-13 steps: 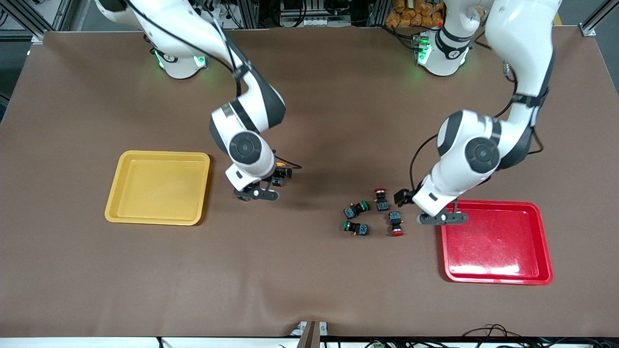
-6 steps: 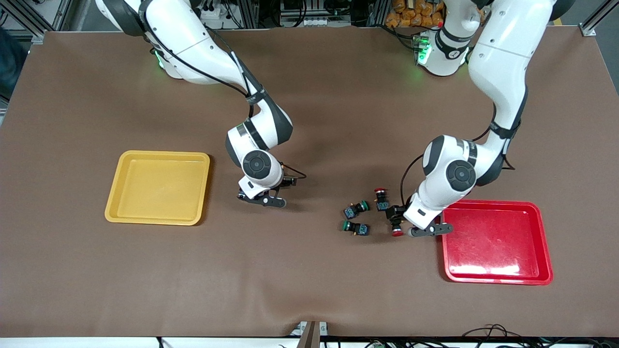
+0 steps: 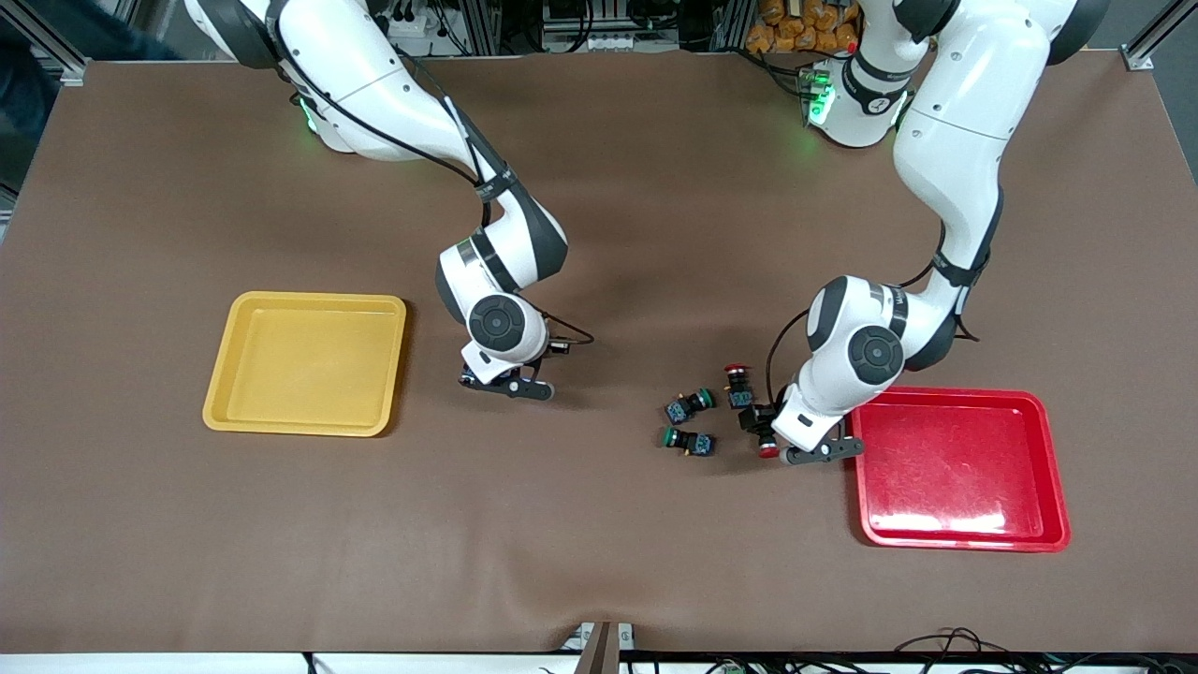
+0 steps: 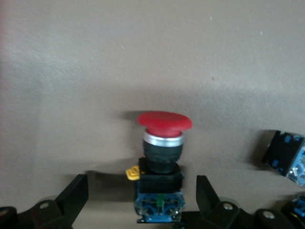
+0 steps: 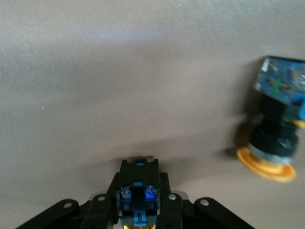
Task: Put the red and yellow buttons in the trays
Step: 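Close the right gripper on the orange button while the left gripper grasps red, then place the orange button in the yellow tray while the left gripper fills red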
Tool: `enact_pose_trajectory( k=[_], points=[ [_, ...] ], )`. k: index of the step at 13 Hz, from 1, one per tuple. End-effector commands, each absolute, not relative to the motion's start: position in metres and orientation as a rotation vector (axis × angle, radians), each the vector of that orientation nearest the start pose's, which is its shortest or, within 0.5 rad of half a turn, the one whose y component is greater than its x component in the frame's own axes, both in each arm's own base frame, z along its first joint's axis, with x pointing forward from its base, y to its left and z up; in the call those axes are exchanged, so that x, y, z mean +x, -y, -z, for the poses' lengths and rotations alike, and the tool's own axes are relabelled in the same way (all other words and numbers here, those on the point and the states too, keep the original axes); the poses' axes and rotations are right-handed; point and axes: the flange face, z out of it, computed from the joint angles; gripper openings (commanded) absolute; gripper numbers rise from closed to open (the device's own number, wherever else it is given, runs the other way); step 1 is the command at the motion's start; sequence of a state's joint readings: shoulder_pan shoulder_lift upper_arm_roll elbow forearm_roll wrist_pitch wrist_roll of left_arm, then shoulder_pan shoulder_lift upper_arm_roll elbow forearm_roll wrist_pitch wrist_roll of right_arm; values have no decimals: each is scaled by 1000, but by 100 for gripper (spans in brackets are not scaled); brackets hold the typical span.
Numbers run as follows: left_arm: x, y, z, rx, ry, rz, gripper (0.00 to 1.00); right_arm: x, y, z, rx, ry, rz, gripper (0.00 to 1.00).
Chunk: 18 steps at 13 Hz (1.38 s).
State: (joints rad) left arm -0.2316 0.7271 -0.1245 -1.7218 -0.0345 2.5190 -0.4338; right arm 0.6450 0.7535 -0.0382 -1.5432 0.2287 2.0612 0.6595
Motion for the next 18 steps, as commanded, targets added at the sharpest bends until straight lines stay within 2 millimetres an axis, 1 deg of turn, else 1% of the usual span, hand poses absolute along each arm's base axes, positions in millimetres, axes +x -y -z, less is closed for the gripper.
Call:
enact_pose_trajectory(
  k=[1,2,3,4,5,6,7,8,9,10,11,12,13,14,15,16,17,18],
  points=[
    [636,245,-169,-3251,204,65,78,565,-371,-291,-3040,-325,-473,0],
    [635,247,-169,-3233,152,80,45,568,-355,-331,-3023,-339,-476,0],
    [637,245,-171,-3208,95,105,14,568,-344,-372,-3006,-356,-447,0],
    [639,239,-173,-3191,58,123,0,563,-334,-407,-2996,-356,-445,0],
    [643,233,-177,-3184,48,139,0,561,-318,-445,-2982,-370,-433,0],
    [643,232,-178,-3180,43,141,0,557,-307,-474,-2981,-376,-446,0],
    [645,229,-186,-3175,44,154,0,558,-288,-490,-2978,-384,-470,0],
    [650,224,-203,-3174,52,184,0,565,-264,-500,-2972,-407,-462,0],
    [655,212,-227,-3171,76,215,0,570,-243,-506,-2963,-402,-445,0],
    [657,205,-245,-3163,90,218,0,578,-217,-507,-2954,-398,-441,0],
    [658,198,-271,-3156,102,226,0,587,-183,-501,-2948,-379,-461,0],
    [659,187,-293,-3147,117,218,0,597,-139,-490,-2931,-353,-480,0],
    [660,174,-310,-3137,92,208,0,604,-99,-480,-2919,-346,-481,0],
    [663,155,-322,-3129,33,199,0,610,-66,-469,-2940,-326,-478,0],
    [667,131,-328,-3123,-18,196,0,616,-41,-446,-2977,-297,-476,0],
    [670,108,-333,-3116,-74,203,0,620,-23,-423,-2987,-290,-449,0],
    [674,85,-334,-3110,-131,203,0,619,-16,-397,-2990,-296,-424,0],
    [677,60,-332,-3104,-182,195,0,618,-14,-375,-2994,-310,-395,0]
  ],
)
